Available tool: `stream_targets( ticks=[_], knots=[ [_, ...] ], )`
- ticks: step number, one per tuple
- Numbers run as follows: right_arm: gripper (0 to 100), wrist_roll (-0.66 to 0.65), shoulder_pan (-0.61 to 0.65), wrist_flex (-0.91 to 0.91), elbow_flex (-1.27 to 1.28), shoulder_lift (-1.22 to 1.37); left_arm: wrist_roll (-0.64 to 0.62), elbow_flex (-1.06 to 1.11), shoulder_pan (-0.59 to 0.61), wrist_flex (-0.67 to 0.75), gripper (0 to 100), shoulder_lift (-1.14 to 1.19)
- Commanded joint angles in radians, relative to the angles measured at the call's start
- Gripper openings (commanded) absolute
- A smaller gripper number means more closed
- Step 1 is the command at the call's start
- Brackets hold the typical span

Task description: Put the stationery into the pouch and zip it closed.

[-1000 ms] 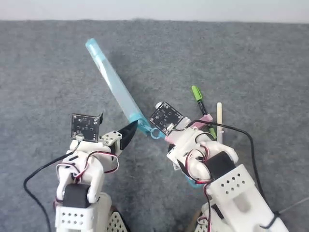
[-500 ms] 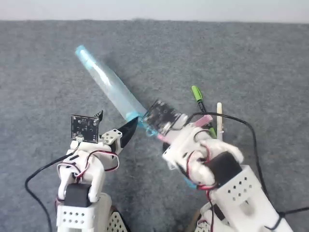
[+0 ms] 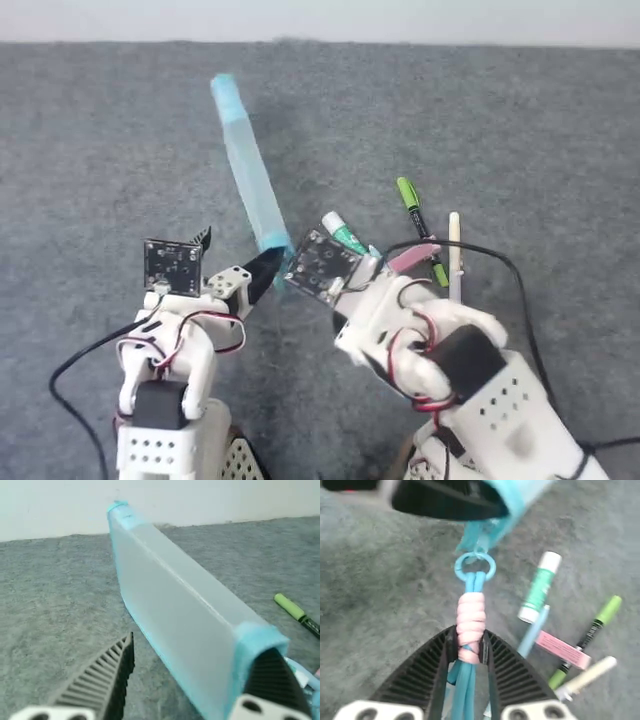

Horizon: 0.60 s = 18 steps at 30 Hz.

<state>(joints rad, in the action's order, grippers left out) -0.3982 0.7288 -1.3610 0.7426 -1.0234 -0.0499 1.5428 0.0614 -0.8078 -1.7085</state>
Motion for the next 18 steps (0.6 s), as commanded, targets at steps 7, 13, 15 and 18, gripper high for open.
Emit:
stream_targets(
  ticks=[7,13,15,18],
  knots=[
    [0.6,-0.017,-0.031,-0.081,-0.203,-0.021,-0.002,-0.015,0.071,0.051,34,0.025],
    [0.6,0.029,-0.030,-0.081,-0.227,0.018,0.040,-0.015,0.063,0.049,33,0.031],
    [0.6,0.029,-0.033,-0.073,-0.199,0.019,0.043,-0.015,0.063,0.049,30,0.031],
    [1.0,0.029,-0.033,-0.065,-0.149,0.028,0.040,-0.012,0.063,0.049,20,0.031]
  ],
)
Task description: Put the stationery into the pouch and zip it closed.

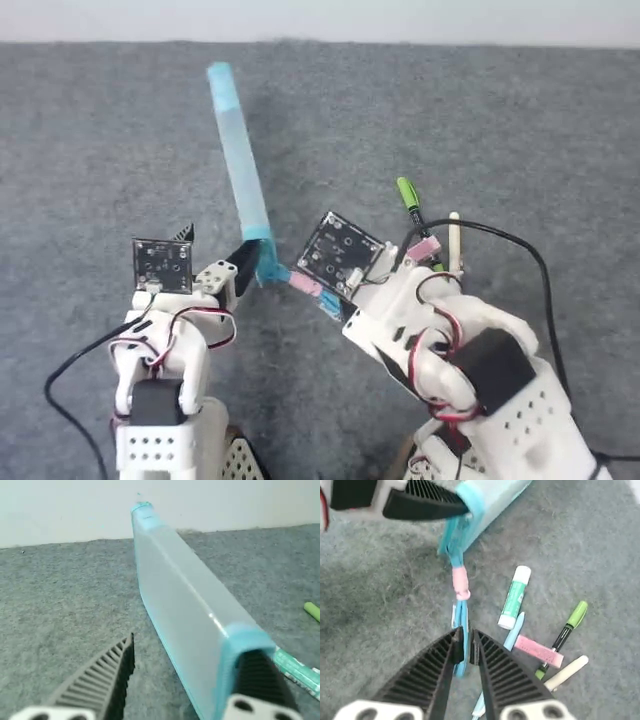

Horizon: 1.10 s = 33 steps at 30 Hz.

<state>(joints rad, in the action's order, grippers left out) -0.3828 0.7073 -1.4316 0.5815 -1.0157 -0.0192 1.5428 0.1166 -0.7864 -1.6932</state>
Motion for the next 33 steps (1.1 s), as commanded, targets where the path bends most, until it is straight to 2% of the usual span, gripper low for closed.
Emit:
stream_targets(
  ticks=[1,5,10,14,18,23,28,33],
  knots=[
    [1.3,0.015,-0.010,0.019,0.034,0.021,0.009,-0.010,0.006,0.028,17,0.015],
    [11.5,0.034,-0.010,0.177,0.169,0.021,0.008,-0.010,0.006,0.028,9,0.015],
    [22.9,0.210,-0.001,0.541,0.367,0.021,0.008,-0.008,0.006,0.028,8,0.015],
    [21.5,0.249,0.042,0.691,0.430,0.021,0.008,-0.008,0.006,0.028,8,0.015],
    [15.1,0.247,0.074,0.837,0.480,0.025,0.006,-0.008,0.006,0.028,7,0.015],
    [12.9,0.210,0.116,0.938,0.488,0.206,0.006,-0.012,0.006,0.031,7,0.015],
    [13.0,0.170,0.127,0.951,0.374,0.424,0.006,-0.012,0.006,0.029,7,0.015],
    [13.0,0.169,0.171,0.952,0.327,0.510,0.006,-0.013,0.015,0.029,7,0.015]
  ],
)
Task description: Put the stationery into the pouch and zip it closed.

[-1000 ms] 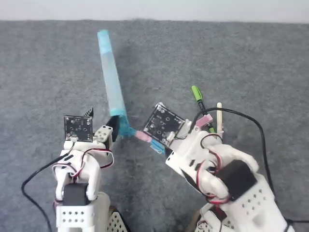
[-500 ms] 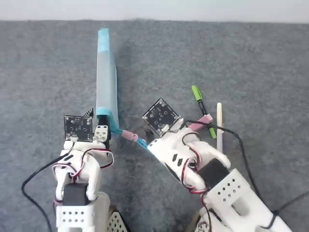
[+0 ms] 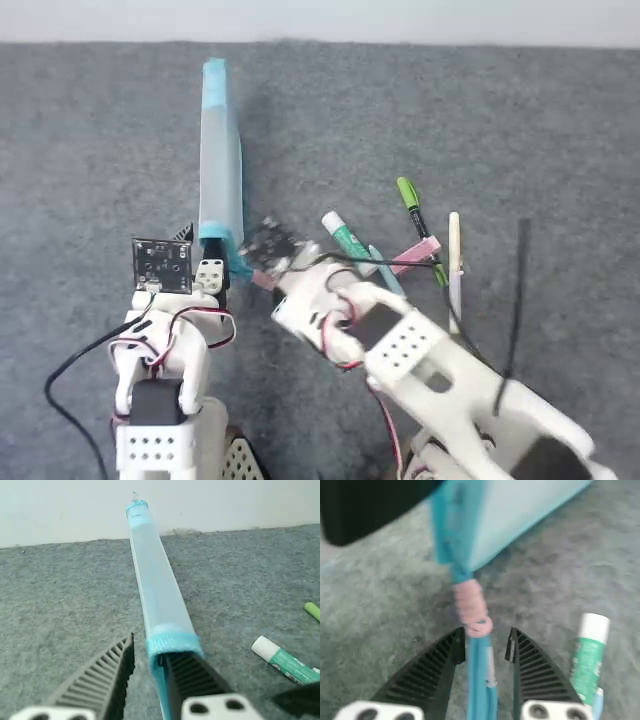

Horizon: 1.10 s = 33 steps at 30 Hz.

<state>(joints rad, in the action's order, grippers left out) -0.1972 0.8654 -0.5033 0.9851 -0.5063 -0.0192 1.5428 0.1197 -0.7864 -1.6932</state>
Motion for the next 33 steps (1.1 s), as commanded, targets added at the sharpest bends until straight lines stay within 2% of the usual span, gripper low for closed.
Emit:
stream_targets(
  ticks=[1,4,8,12,16,27,33],
  knots=[
    [13.0,-0.017,0.013,0.021,-0.078,0.001,0.006,-0.013,0.012,0.028,7,0.015],
    [14.1,-0.012,0.013,0.016,-0.083,0.001,0.006,-0.013,0.011,0.028,7,0.015],
    [24.3,-0.017,0.018,-0.061,-0.083,-0.018,0.006,-0.013,0.011,0.029,7,0.015],
    [32.2,-0.032,0.033,-0.036,-0.080,-0.002,0.006,-0.015,0.009,0.031,7,0.015],
    [32.2,-0.107,0.028,0.024,-0.089,0.062,0.006,-0.015,0.012,0.029,7,0.015],
    [24.0,-0.114,0.033,0.053,-0.216,0.194,-0.020,-0.013,0.055,0.034,7,0.015],
    [21.6,-0.115,0.033,0.107,-0.203,0.203,-0.028,-0.008,0.055,0.040,7,0.015]
  ],
)
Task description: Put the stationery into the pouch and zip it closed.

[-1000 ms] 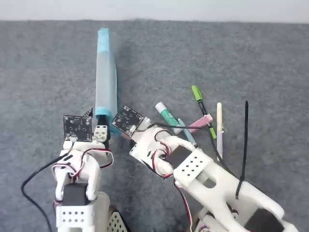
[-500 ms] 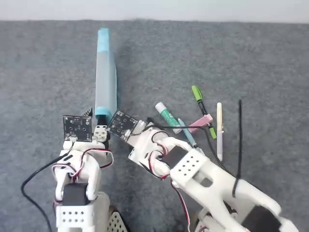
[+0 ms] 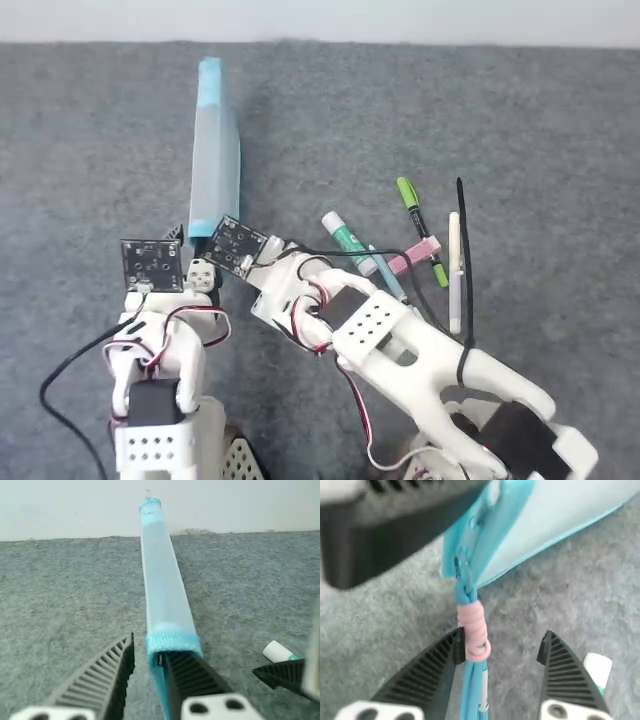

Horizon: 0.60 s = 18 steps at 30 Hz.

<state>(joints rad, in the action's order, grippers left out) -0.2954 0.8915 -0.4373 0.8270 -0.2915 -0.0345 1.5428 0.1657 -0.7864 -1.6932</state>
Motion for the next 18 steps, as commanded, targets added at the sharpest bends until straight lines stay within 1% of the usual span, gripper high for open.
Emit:
stream_targets(
  ticks=[1,5,8,13,18],
  knots=[
    [21.6,-0.020,0.005,0.042,-0.044,-0.010,-0.012,-0.008,0.009,0.040,7,0.015],
    [21.7,-0.089,0.002,0.031,-0.054,-0.004,-0.014,-0.015,0.009,0.032,7,0.017],
    [21.8,-0.103,-0.004,0.031,-0.061,-0.002,-0.014,-0.030,0.009,0.029,7,0.017],
    [21.8,-0.109,-0.012,0.042,-0.063,0.027,-0.018,-0.119,0.009,-0.091,7,0.017],
    [21.8,-0.101,-0.025,0.042,-0.101,0.104,-0.020,-0.165,0.005,-0.140,7,0.017]
  ],
)
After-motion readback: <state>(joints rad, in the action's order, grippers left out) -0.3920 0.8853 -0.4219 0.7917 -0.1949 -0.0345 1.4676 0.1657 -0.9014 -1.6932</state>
